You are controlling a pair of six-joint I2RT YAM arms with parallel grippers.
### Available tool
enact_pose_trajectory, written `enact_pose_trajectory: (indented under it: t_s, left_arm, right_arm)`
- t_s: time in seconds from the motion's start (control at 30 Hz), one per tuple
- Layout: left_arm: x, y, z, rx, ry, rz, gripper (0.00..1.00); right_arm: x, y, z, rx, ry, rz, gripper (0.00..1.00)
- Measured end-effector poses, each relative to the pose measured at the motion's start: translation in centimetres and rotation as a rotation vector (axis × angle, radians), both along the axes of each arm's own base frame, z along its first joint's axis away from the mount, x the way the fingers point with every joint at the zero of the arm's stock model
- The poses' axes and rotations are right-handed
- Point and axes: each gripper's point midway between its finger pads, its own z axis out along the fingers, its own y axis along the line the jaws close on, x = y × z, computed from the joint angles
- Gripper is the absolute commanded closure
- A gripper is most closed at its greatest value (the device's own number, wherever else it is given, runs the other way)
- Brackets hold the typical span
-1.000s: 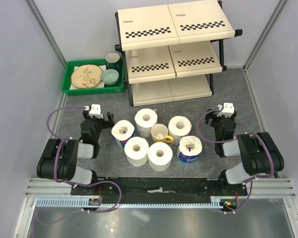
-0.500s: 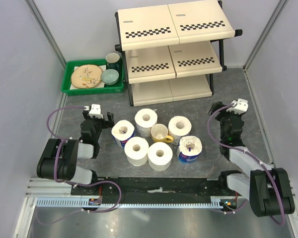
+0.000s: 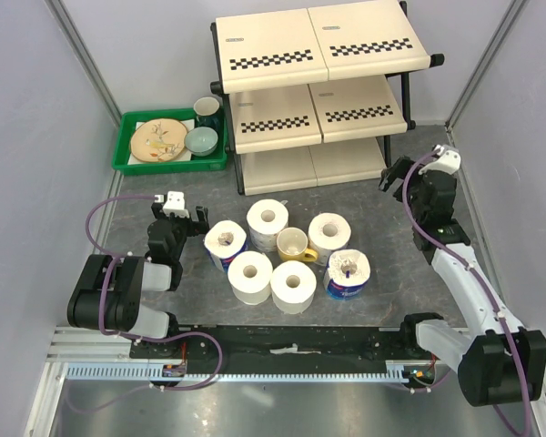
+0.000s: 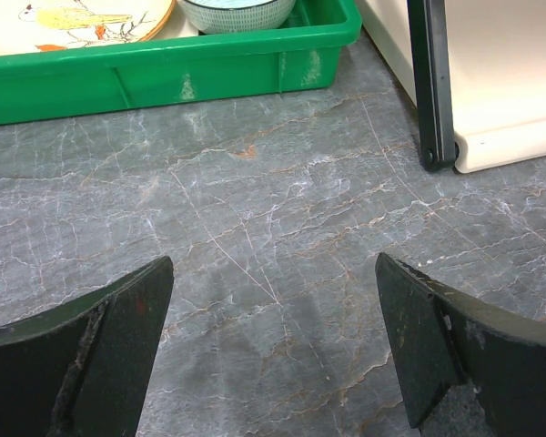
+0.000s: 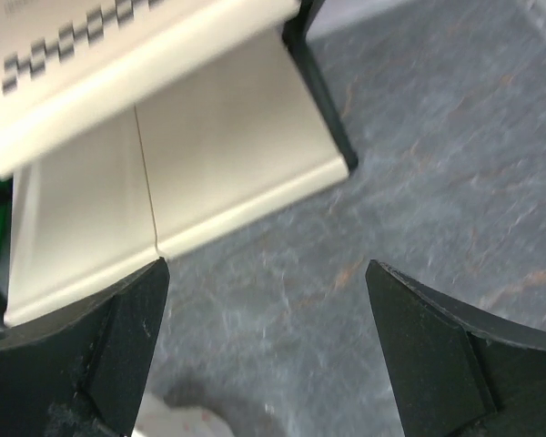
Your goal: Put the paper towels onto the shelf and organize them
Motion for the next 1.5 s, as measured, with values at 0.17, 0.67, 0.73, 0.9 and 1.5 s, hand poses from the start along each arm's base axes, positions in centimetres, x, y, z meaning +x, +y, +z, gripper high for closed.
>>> enact_pose_trajectory:
  t_s: [0.17, 0.67, 0.73, 0.9, 1.5]
  left_arm:
    - [0.0, 0.0, 0.0, 0.000, 0.000, 0.000, 0.00]
    - [0.0, -0.1, 0.2, -0.001, -0.008, -0.008, 0.00]
    - [0.0, -0.2, 0.3, -0.002, -0.013, -0.011, 0.00]
    - [0.0, -0.3, 0.3, -0.003, -0.014, -0.018, 0.00]
    - [0.0, -0.3, 0.3, -0.003, -0.013, -0.018, 0.01]
  right_arm:
    - [-1.1, 1.3, -1.8, 0.035, 0.108, 0.062, 0.02]
    - [-3.5, 8.1, -5.2, 0.053, 0.360, 0.446, 0.02]
    - [-4.5, 9.3, -5.9, 0.047, 0.398, 0.490, 0.02]
    - [-6.2, 11.5, -6.9, 0.036, 0.451, 0.573, 0.02]
    - [-8.2, 13.7, -11.2, -0.034, 0.609, 0.617, 0.19]
